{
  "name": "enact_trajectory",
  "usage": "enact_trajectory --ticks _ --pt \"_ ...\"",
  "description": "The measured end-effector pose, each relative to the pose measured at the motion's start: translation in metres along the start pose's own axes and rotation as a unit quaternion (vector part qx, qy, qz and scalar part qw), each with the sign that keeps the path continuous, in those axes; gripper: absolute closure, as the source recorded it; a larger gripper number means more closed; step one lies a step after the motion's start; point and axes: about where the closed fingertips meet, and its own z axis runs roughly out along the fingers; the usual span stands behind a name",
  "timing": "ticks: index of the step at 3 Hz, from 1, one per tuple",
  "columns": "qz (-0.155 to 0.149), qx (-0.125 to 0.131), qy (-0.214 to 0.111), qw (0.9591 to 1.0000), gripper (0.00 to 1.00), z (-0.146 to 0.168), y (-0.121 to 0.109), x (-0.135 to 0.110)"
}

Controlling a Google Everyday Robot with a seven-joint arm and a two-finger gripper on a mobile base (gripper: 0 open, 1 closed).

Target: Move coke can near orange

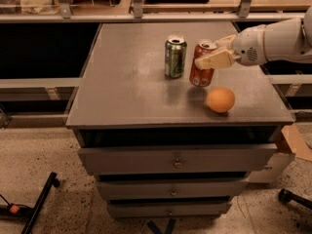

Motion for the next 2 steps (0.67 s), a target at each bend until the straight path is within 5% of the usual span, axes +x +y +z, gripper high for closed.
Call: enact_trajectory --ticks 1,2 --pt "-0.003 -0.006 0.002 1.0000 1.00 0.0052 0.0015 0.0036" --pt "-0.007 -0.012 0.001 0.9999 0.82 0.0077 0.0056 0.0087"
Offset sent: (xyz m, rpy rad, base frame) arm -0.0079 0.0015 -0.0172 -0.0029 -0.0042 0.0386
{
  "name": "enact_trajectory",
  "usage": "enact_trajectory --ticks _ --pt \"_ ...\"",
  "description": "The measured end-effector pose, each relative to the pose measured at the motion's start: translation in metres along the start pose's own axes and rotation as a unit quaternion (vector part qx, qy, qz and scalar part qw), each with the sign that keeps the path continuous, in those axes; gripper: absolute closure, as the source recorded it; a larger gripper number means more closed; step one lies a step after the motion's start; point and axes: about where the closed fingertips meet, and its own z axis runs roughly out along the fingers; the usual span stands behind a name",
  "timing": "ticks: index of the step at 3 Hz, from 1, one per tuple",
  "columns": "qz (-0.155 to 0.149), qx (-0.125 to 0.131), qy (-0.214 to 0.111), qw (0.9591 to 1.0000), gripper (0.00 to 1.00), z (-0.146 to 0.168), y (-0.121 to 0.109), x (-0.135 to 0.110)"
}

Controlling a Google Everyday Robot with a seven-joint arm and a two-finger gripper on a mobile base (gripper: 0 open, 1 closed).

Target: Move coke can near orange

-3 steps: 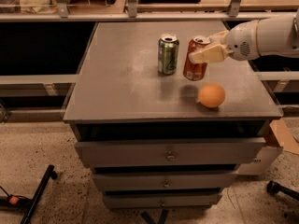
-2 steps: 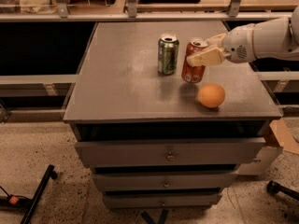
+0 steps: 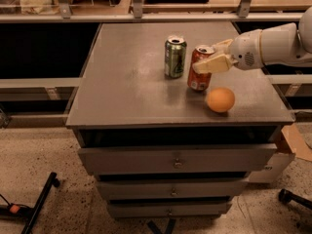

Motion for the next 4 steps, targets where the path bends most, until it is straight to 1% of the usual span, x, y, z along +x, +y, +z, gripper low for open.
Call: enact_trajectory --ticks 3,4 --pt "-0.007 -0.009 0.002 0.9999 0.13 0.0022 0.0069 0.0041" --pt "-0.007 -0.011 0.002 0.9999 0.00 0.0047 0.0081 0.0037"
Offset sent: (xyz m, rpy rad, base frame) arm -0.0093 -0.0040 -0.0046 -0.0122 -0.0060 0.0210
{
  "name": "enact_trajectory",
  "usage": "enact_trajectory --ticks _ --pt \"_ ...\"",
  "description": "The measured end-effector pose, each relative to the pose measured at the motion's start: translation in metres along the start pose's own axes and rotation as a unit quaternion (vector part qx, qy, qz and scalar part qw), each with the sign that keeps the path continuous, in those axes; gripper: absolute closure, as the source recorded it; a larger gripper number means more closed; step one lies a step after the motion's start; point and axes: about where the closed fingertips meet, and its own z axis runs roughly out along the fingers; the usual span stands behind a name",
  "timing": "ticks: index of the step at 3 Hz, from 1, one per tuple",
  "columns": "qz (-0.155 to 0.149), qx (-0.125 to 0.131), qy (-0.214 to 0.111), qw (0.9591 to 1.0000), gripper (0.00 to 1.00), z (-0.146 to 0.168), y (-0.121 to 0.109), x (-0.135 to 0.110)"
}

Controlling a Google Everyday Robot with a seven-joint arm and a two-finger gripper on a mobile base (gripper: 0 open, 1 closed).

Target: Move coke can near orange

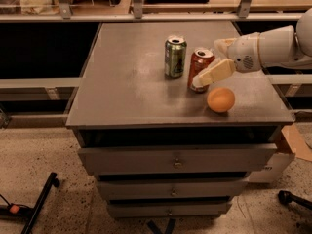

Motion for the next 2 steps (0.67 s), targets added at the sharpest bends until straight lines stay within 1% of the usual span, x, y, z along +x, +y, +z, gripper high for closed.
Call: enact_trajectory --ticks 1,2 --pt "0.000 0.000 0.000 1.0000 0.00 0.0001 0.0000 0.0000" --pt "-0.008 0.005 0.006 0.9999 0.00 0.0025 -0.0015 -0.0079"
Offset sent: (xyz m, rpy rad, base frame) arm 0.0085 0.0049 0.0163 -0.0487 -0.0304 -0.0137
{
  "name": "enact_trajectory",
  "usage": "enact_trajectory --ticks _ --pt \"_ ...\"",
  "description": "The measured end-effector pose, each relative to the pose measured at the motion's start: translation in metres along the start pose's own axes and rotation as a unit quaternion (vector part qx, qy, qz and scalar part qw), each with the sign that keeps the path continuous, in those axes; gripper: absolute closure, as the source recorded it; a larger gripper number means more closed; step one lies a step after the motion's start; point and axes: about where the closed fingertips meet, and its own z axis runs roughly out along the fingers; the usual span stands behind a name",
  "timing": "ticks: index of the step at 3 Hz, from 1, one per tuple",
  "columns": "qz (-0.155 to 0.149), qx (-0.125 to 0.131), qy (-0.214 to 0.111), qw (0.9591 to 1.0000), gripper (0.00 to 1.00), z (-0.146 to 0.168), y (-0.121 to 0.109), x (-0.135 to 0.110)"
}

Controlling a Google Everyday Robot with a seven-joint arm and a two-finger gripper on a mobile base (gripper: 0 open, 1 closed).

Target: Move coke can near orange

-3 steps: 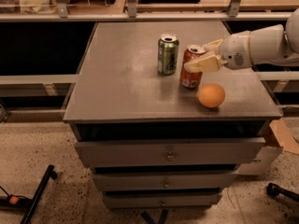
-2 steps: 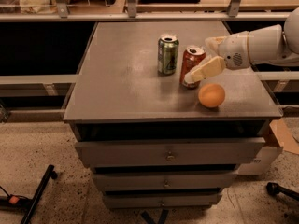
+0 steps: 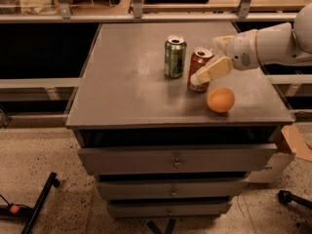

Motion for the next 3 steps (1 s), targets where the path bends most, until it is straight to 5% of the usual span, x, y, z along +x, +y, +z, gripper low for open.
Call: enact_trajectory --ticks 2,3 --pt "-0.033 0.046 0.015 0.9983 0.00 -0.025 -0.015 -0.035" --pt "-0.034 0.046 0.015 0.9983 0.00 -0.025 -0.015 -0.035"
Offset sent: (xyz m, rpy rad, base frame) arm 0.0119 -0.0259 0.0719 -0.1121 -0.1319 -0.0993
